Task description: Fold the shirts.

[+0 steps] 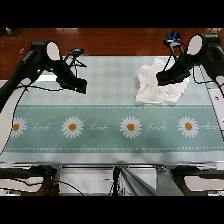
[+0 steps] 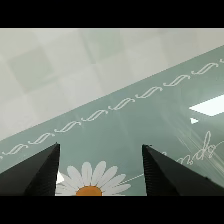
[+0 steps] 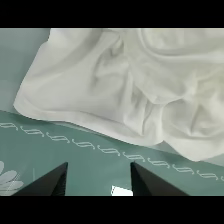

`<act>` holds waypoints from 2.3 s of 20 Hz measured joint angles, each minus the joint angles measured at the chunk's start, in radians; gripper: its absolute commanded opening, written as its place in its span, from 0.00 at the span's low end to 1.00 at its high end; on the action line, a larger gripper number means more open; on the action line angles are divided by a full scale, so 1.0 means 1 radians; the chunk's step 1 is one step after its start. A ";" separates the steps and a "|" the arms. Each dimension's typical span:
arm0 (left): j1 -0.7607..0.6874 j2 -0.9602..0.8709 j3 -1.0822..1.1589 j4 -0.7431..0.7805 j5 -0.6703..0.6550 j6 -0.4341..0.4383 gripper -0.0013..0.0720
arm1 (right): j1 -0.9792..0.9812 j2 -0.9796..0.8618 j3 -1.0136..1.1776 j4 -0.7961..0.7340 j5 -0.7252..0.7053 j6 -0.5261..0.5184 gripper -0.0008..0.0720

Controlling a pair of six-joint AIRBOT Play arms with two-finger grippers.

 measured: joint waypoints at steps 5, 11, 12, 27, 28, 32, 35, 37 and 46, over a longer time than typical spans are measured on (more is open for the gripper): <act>0.000 0.000 0.000 0.000 0.000 0.000 0.82 | 0.000 0.000 0.000 0.000 0.000 0.000 0.68; 0.000 0.000 0.000 0.000 0.000 0.000 0.82 | 0.000 0.000 0.000 0.000 0.000 0.000 0.68; 0.000 0.000 0.000 0.000 0.000 0.000 0.82 | 0.000 0.000 0.000 0.000 0.000 0.000 0.68; 0.000 -0.009 0.000 0.000 0.007 0.000 0.82 | 0.000 0.000 0.000 -0.009 -0.091 -0.006 0.68; 0.000 -0.010 0.000 0.001 0.008 0.001 0.82 | 0.000 0.000 0.000 -0.016 -0.106 -0.012 0.68; 0.012 -0.011 0.000 0.025 0.034 0.072 0.90 | 0.000 0.000 0.000 -0.158 -0.175 -0.022 0.86; 0.053 -0.011 0.000 0.054 0.092 0.071 1.00 | -0.029 -0.008 0.000 -0.293 -0.245 0.000 0.86; 0.086 -0.011 0.000 0.058 0.134 0.046 1.00 | -0.077 -0.023 0.000 -0.289 -0.294 0.006 0.87; 0.147 -0.010 0.000 0.040 0.206 0.018 1.00 | -0.274 -0.202 0.000 0.229 -0.411 -0.121 0.85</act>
